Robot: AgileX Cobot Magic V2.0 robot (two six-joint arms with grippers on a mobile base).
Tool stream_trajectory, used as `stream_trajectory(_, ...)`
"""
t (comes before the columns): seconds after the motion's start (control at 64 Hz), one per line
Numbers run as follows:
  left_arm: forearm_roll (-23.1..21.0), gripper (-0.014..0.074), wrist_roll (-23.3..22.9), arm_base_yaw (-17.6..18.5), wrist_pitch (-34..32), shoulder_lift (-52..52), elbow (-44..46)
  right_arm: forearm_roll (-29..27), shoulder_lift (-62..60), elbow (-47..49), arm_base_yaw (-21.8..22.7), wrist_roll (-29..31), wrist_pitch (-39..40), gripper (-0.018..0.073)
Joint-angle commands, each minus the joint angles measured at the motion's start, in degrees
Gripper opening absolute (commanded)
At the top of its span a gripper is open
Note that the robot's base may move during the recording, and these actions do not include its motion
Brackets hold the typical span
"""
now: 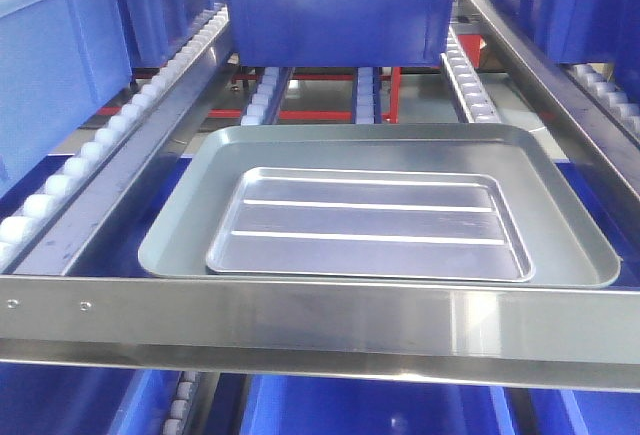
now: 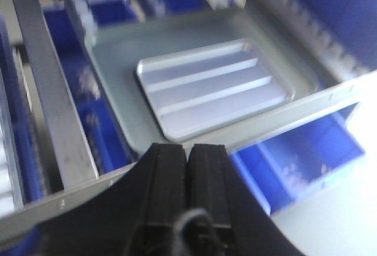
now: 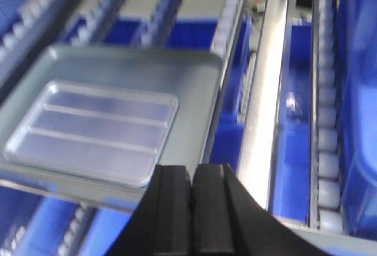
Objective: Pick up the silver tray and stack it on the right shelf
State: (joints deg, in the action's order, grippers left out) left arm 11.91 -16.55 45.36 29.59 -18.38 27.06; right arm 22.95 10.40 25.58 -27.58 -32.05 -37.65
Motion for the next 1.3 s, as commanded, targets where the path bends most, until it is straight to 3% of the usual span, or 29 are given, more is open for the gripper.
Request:
stream_trajectory(0.0,0.74,-0.0092,0.19,0.42,-4.61,5.07,1.50,1.60,-3.38,1.35,-0.06,0.60,4.72,0.0049)
stream_trajectory(0.172,0.40,-0.0092,0.19,0.42,-4.49,10.67,1.50,1.60,-5.04,1.35,-0.06,0.60,4.88,0.0049)
stream_trajectory(0.703,0.15,-0.0092,0.19,0.42,-4.59,10.78,1.26,1.60,-5.04,1.35,-0.06,0.60,4.88,0.0049)
stream_trajectory(0.796,-3.12,-0.0092,0.74,0.14,-4.72,10.78,1.00,1.60,-5.04,1.35,-0.06,0.60,4.88,0.0049)
stream_trajectory(0.843,-6.51,-0.0092,4.52,-0.52,-4.72,10.78,0.59,1.60,-5.04,1.35,-0.06,0.60,4.88,0.0049)
stream_trajectory(0.921,-9.28,-0.0092,11.23,-4.12,-8.52,11.22,-2.21,1.60,-5.04,1.35,-0.06,0.60,4.88,0.0049)
stream_trajectory(1.093,-10.60,-0.0092,11.25,-17.67,-21.64,14.53,-13.15,1.60,-5.04,1.35,-0.06,0.60,4.94,0.0049)
stream_trajectory(1.28,-11.58,-0.0092,11.25,-32.27,-25.89,19.62,-22.09,1.60,-5.04,1.35,-0.06,0.60,4.94,0.0049)
